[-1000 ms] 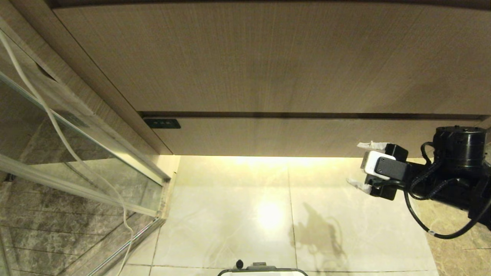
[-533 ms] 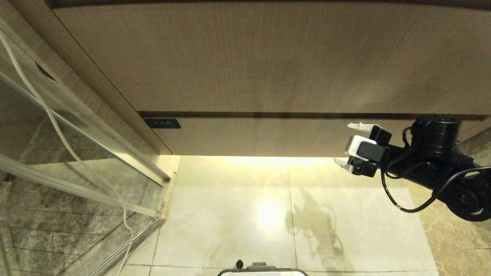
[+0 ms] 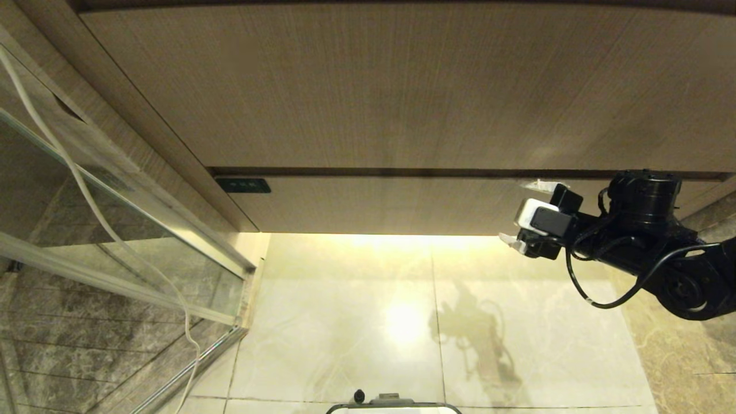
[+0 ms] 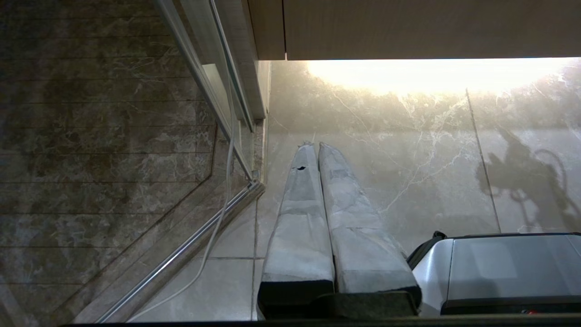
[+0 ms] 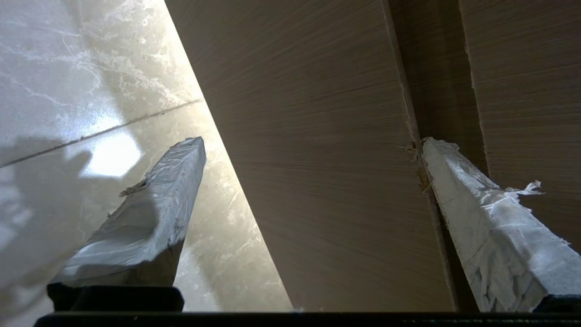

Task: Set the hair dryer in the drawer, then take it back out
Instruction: Pull open the drawer

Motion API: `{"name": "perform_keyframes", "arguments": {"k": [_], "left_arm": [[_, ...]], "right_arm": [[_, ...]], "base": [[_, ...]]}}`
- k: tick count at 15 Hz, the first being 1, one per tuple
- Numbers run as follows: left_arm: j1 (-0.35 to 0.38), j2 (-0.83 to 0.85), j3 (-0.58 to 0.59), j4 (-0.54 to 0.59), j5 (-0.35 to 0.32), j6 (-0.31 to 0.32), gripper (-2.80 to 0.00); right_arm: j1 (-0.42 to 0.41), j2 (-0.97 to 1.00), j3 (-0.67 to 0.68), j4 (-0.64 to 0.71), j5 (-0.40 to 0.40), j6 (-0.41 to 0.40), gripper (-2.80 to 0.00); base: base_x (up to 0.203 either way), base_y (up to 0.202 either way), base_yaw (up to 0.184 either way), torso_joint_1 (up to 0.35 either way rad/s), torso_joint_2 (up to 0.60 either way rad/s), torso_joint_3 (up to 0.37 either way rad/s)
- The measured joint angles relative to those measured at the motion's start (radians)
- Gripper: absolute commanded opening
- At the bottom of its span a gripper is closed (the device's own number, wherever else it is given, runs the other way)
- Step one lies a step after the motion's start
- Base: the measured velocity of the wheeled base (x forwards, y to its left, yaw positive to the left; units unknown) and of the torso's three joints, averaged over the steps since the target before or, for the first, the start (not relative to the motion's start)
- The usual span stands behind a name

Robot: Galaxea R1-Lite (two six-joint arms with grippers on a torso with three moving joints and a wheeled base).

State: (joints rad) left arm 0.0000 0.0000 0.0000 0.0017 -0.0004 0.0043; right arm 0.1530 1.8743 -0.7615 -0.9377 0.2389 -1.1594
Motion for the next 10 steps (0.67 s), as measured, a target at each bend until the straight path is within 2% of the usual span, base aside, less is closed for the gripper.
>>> {"name": "perform_keyframes", "arguments": {"k": [10], "left_arm": [[0.000, 0.000, 0.000, 0.000, 0.000, 0.000, -2.80]], "right_arm": [[-0.003, 0.067, -0.081, -0.064, -0.007, 0.007, 0.00]], "base": [[0.000, 0.000, 0.000, 0.000, 0.00, 0.000]]}}
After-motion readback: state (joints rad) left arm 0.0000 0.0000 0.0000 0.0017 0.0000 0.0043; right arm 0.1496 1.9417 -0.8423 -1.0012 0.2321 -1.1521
